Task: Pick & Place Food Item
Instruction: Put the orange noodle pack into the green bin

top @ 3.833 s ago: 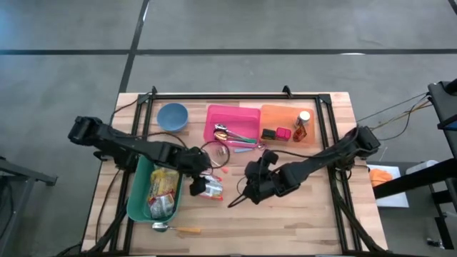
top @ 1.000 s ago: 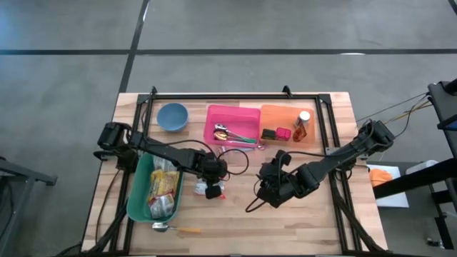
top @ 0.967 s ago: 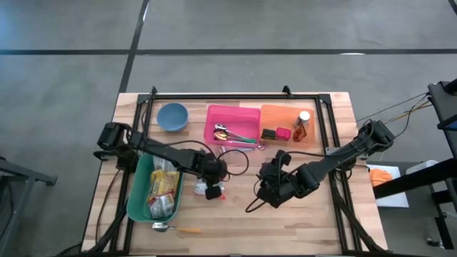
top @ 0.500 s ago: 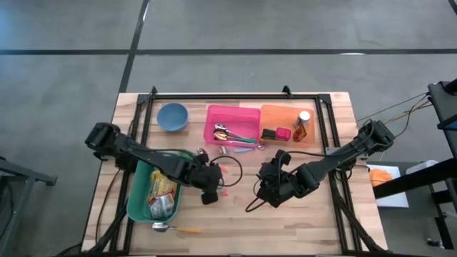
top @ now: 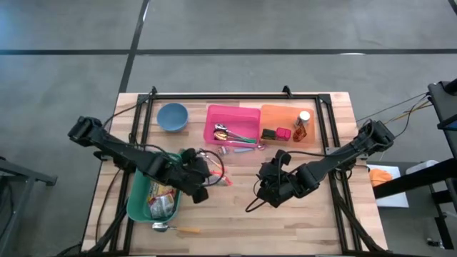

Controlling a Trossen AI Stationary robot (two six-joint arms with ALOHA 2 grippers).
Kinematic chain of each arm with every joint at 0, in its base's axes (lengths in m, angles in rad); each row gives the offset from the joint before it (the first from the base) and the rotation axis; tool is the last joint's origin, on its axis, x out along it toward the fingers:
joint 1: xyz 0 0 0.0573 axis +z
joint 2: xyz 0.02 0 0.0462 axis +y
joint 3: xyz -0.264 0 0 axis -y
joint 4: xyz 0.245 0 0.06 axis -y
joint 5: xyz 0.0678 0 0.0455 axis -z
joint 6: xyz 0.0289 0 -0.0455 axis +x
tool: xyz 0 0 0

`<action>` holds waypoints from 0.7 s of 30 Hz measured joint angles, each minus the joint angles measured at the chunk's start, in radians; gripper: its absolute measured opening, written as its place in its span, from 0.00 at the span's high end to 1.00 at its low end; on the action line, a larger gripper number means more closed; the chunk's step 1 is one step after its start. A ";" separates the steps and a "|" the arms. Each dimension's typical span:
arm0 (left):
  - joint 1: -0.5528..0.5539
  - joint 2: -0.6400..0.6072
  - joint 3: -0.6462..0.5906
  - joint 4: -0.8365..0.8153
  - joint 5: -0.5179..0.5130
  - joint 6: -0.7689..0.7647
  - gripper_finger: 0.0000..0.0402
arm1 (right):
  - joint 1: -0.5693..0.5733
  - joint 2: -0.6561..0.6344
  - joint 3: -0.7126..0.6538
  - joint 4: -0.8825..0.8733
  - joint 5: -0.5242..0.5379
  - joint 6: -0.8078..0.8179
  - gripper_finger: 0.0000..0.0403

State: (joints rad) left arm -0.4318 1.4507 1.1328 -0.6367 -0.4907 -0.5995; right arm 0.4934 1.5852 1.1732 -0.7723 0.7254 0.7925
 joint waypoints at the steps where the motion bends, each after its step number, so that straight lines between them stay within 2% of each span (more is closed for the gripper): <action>1: -0.005 -0.012 0.000 -0.003 -0.007 -0.001 1.00 | 0.000 0.000 0.000 0.000 0.000 0.000 0.46; 12: -0.056 -0.138 0.001 -0.039 -0.034 -0.019 1.00 | 0.000 0.000 -0.001 0.000 -0.001 0.000 0.46; 21: -0.146 -0.226 0.068 -0.293 -0.034 -0.152 1.00 | 0.000 0.000 -0.003 0.000 -0.013 0.000 0.46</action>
State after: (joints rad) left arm -0.5776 1.2243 1.2008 -0.9292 -0.5243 -0.7517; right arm 0.4934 1.5852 1.1706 -0.7727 0.7125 0.7925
